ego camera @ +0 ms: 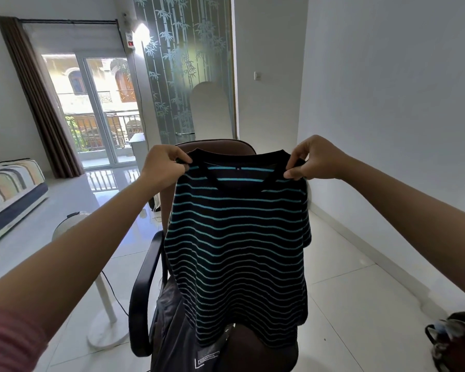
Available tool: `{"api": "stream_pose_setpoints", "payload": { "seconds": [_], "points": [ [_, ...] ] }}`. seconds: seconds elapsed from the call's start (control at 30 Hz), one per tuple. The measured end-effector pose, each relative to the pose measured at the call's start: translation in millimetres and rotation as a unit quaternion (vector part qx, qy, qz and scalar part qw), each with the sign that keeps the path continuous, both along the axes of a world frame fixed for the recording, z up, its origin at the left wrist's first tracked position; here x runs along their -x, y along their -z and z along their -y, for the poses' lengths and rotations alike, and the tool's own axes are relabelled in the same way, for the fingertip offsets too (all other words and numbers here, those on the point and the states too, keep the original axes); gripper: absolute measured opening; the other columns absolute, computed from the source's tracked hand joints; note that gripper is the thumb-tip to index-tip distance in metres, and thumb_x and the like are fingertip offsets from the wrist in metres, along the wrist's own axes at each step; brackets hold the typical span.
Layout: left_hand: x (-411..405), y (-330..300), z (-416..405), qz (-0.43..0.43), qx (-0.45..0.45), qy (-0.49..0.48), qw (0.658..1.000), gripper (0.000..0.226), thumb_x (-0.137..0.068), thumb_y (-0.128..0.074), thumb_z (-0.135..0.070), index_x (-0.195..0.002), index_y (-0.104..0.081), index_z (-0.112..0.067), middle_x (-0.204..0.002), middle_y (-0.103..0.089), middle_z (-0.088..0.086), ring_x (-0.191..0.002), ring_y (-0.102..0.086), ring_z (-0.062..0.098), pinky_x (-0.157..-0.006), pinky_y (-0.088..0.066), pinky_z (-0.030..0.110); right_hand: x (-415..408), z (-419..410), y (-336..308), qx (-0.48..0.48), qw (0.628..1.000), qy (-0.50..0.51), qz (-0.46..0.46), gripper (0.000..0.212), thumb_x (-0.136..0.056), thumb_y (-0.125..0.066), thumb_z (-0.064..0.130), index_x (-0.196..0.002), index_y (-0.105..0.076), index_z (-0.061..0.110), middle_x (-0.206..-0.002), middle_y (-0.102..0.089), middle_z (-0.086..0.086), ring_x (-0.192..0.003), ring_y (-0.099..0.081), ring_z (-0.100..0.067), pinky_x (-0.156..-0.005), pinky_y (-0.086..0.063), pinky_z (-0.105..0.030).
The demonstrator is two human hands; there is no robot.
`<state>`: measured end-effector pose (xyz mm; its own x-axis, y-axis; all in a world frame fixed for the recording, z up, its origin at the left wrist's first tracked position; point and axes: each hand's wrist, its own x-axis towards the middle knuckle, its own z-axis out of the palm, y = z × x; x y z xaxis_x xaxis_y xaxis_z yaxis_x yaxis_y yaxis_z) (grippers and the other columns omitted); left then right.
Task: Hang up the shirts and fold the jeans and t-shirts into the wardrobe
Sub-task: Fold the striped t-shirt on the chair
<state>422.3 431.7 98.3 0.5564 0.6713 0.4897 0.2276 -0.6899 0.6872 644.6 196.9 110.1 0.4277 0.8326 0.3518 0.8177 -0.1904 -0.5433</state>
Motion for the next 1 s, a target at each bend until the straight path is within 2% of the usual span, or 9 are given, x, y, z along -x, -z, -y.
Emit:
{"api": "stream_pose_setpoints", "payload": {
  "seconds": [0.13,0.27,0.37,0.47,0.53,0.63,0.73,0.83,1.0],
  "points": [
    [1,-5,8,0.020,0.076,0.070,0.994,0.022,-0.070,-0.077,0.003,-0.074,-0.066,-0.015,-0.066,-0.054,-0.001,-0.064,-0.050,0.012,-0.063,-0.042,0.022,2,1,-5,-0.010,1.000,0.009,-0.008,0.031,-0.070,-0.084,0.022,-0.060,-0.062,0.002,-0.041,-0.059,0.007,-0.037,-0.051,-0.001,-0.045,-0.035,-0.005],
    [4,-5,8,0.012,0.109,0.106,0.988,0.023,-0.070,-0.077,0.005,-0.070,-0.064,-0.013,-0.065,-0.051,0.005,-0.064,-0.049,0.017,-0.061,-0.044,0.023,1,1,-10,-0.020,0.999,0.015,0.022,0.048,-0.069,-0.084,0.021,-0.047,-0.044,0.010,-0.030,-0.042,0.012,-0.033,-0.044,-0.001,-0.042,-0.029,-0.004],
    [6,-4,5,0.020,0.124,0.140,0.982,0.027,-0.072,-0.072,0.011,-0.066,-0.060,-0.012,-0.072,-0.055,0.009,-0.075,-0.052,0.025,-0.065,-0.049,0.027,-3,2,-13,-0.010,1.000,0.001,0.028,0.054,-0.069,-0.084,0.017,-0.045,-0.036,0.011,-0.036,-0.033,0.009,-0.033,-0.037,-0.004,-0.043,-0.028,-0.007],
    [6,-6,6,0.034,0.149,0.177,0.972,0.030,-0.074,-0.067,0.016,-0.064,-0.058,-0.012,-0.070,-0.056,0.009,-0.073,-0.056,0.024,-0.061,-0.054,0.021,-5,4,-14,0.014,0.999,-0.030,-0.003,0.055,-0.072,-0.081,0.010,-0.045,-0.033,0.011,-0.037,-0.029,0.009,-0.033,-0.034,-0.003,-0.044,-0.029,-0.008],
    [6,-9,9,0.031,0.158,0.194,0.968,0.029,-0.075,-0.064,0.018,-0.065,-0.056,-0.009,-0.068,-0.058,0.006,-0.070,-0.060,0.019,-0.061,-0.057,0.021,-6,6,-15,0.044,0.998,-0.033,-0.021,0.055,-0.074,-0.080,0.008,-0.046,-0.032,0.011,-0.037,-0.031,0.010,-0.033,-0.042,-0.002,-0.044,-0.032,-0.010],
    [4,-11,14,0.012,0.154,0.203,0.967,0.028,-0.075,-0.064,0.018,-0.067,-0.055,-0.007,-0.069,-0.057,0.006,-0.068,-0.061,0.017,-0.061,-0.058,0.023,-8,7,-16,0.103,0.994,-0.020,-0.025,0.055,-0.074,-0.080,0.012,-0.048,-0.032,0.014,-0.041,-0.034,0.004,-0.036,-0.051,-0.004,-0.051,-0.036,-0.022],
    [1,-11,15,-0.001,0.148,0.206,0.967,0.027,-0.075,-0.064,0.018,-0.068,-0.054,-0.006,-0.071,-0.056,0.009,-0.071,-0.060,0.019,-0.066,-0.059,0.026,-9,6,-11,0.133,0.991,-0.005,-0.025,0.053,-0.077,-0.078,0.017,-0.049,-0.033,0.015,-0.040,-0.037,0.005,-0.038,-0.052,-0.007,-0.051,-0.042,-0.025],
    [-1,-10,15,-0.005,0.144,0.203,0.969,0.028,-0.075,-0.064,0.018,-0.068,-0.054,-0.007,-0.069,-0.055,0.009,-0.069,-0.059,0.019,-0.064,-0.058,0.024,-11,8,-4,0.112,0.992,-0.007,-0.049,0.053,-0.077,-0.077,0.015,-0.048,-0.033,0.016,-0.042,-0.034,0.007,-0.041,-0.045,-0.007,-0.050,-0.048,-0.024],
    [-2,-9,12,0.006,0.156,0.211,0.965,0.027,-0.075,-0.066,0.015,-0.066,-0.055,-0.008,-0.068,-0.056,0.009,-0.071,-0.060,0.021,-0.061,-0.058,0.022,-15,12,4,0.029,0.993,-0.030,-0.110,0.054,-0.075,-0.075,0.002,-0.047,-0.031,0.015,-0.045,-0.030,0.003,-0.043,-0.037,-0.008,-0.052,-0.045,-0.023]
  ]
}}
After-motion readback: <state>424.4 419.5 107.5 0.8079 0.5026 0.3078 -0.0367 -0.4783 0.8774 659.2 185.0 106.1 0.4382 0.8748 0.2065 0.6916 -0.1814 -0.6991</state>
